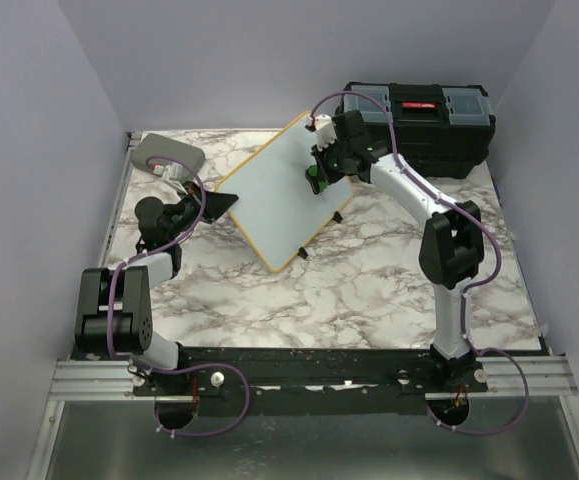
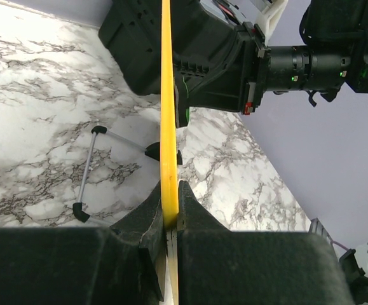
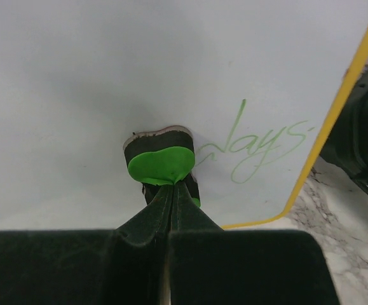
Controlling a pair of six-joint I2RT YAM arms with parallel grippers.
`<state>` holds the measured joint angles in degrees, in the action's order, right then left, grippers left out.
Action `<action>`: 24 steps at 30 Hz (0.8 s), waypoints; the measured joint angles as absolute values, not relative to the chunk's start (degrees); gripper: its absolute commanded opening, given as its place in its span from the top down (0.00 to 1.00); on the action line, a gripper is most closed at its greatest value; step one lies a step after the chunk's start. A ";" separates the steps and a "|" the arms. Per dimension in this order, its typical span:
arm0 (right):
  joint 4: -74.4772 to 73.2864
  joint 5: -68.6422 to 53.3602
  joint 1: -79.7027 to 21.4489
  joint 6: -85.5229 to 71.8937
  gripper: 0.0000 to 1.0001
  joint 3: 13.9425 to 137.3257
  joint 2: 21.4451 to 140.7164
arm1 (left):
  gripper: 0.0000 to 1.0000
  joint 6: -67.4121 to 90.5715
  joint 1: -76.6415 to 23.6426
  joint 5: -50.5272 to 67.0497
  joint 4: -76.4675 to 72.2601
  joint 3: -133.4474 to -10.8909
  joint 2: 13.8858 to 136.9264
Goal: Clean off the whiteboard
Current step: Erase the whiteboard at the whiteboard stand.
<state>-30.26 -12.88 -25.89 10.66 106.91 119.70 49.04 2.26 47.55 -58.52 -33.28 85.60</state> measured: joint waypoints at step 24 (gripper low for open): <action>-32.38 -19.70 -25.82 12.14 0.99 109.84 121.34 | 1.00 49.06 2.31 47.62 -58.52 -33.28 85.60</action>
